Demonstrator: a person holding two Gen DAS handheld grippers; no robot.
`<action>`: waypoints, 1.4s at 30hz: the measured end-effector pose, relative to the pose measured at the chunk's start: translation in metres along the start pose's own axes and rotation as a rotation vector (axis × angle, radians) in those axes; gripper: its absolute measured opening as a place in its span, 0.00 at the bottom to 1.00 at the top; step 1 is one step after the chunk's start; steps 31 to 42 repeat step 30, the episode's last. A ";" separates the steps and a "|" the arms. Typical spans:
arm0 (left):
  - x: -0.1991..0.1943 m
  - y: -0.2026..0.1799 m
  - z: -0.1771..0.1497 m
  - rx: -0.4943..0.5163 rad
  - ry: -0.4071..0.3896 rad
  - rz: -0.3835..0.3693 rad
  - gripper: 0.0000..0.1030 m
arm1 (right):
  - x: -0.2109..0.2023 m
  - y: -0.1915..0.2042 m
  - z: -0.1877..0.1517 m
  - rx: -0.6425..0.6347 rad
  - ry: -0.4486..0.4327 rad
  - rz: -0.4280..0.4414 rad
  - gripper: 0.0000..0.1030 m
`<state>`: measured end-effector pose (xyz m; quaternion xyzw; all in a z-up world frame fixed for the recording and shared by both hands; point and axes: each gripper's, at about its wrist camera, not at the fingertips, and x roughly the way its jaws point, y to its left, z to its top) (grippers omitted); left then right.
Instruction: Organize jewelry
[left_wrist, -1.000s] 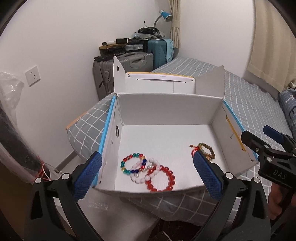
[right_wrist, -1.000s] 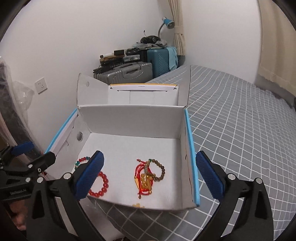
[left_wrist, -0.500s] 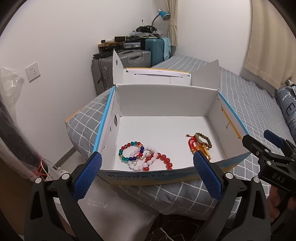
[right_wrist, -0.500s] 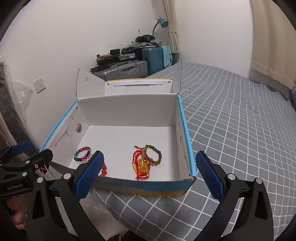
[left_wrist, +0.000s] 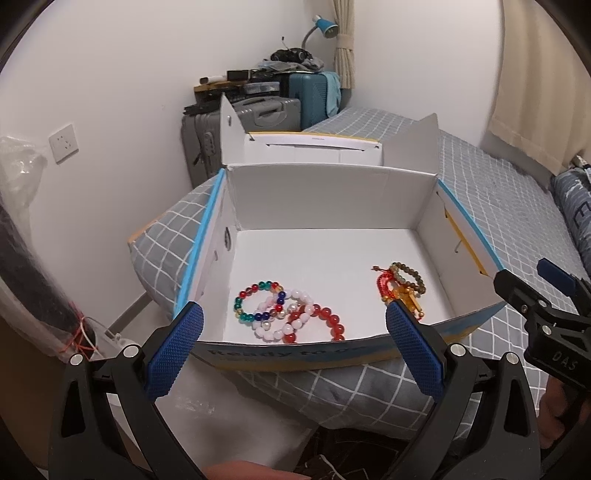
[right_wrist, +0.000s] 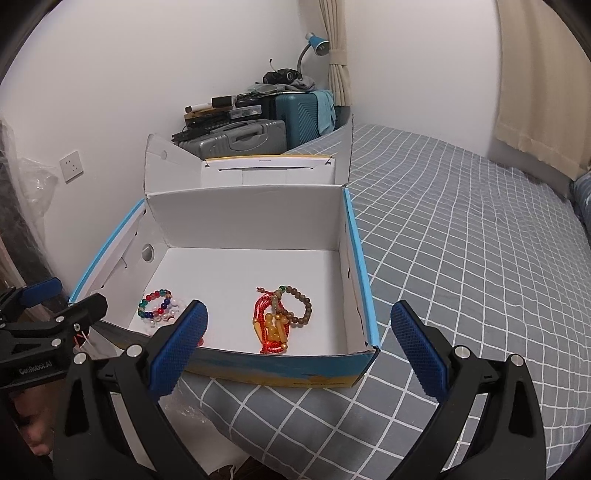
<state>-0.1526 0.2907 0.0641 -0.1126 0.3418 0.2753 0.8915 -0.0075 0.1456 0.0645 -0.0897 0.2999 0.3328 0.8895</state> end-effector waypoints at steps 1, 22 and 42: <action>0.000 -0.001 0.000 0.001 0.001 0.000 0.94 | 0.000 0.000 0.001 0.000 0.001 -0.002 0.93; 0.000 -0.009 0.000 -0.008 0.002 -0.011 0.94 | 0.006 -0.004 -0.002 0.006 0.018 -0.008 0.93; 0.001 -0.009 0.000 -0.013 -0.004 0.003 0.94 | 0.010 -0.004 -0.005 0.006 0.033 -0.009 0.93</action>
